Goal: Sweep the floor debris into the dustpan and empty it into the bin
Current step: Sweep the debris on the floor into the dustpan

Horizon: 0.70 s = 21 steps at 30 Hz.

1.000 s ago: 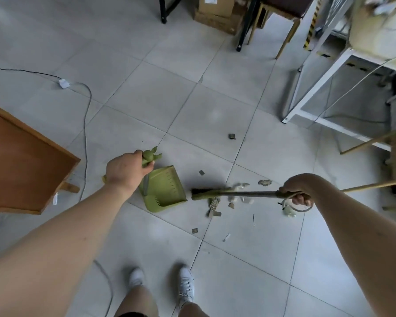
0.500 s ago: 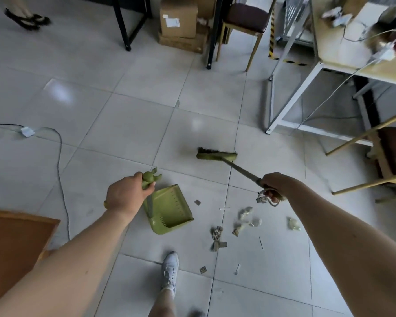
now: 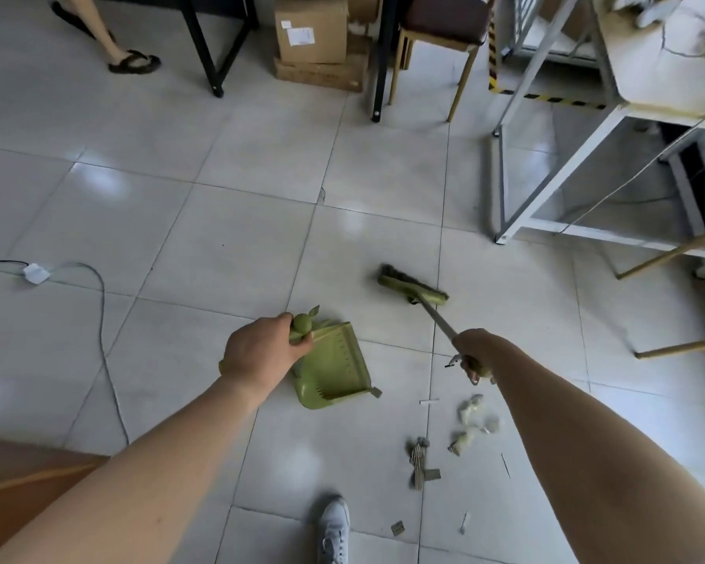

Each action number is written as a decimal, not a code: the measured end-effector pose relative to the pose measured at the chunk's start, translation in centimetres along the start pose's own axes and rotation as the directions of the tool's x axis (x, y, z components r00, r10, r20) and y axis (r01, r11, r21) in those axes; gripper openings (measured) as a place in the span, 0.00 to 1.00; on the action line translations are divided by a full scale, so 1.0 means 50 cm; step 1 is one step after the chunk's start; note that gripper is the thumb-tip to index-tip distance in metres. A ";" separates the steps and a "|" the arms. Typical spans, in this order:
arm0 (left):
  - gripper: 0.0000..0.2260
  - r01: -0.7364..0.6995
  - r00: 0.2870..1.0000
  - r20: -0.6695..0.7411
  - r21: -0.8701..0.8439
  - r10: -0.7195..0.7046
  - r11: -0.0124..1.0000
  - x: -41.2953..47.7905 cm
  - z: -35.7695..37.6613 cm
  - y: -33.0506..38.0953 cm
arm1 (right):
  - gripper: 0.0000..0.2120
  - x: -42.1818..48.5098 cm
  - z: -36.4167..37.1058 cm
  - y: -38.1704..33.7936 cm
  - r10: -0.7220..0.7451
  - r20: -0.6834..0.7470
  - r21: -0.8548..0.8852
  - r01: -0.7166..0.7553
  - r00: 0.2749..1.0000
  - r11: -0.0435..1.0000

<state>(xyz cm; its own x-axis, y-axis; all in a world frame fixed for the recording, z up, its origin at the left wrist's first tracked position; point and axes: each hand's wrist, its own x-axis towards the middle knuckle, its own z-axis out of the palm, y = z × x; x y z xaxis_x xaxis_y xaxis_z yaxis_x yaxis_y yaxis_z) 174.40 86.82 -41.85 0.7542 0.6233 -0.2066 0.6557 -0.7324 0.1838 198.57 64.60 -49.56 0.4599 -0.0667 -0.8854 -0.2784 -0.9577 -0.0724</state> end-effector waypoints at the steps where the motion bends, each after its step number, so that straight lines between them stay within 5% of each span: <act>1: 0.16 0.007 1.000 -0.011 0.000 -0.007 1.000 0.004 0.003 -0.009 | 0.15 0.007 0.010 0.012 0.013 0.018 0.007 -0.013 1.000 1.000; 21: 0.18 0.016 0.993 -0.115 0.202 0.008 0.979 -0.282 0.016 -0.021 | 0.15 -0.219 0.131 0.482 0.078 0.064 -0.210 -0.063 0.995 0.976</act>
<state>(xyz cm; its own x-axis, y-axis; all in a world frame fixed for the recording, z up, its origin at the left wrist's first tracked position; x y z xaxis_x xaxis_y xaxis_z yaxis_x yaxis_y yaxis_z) 163.06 78.59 -39.90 0.7584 0.6451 -0.0937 0.6466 -0.7627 -0.0173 181.30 44.10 -44.62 0.3817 -0.1228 -0.9161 -0.1230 -0.9891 0.0813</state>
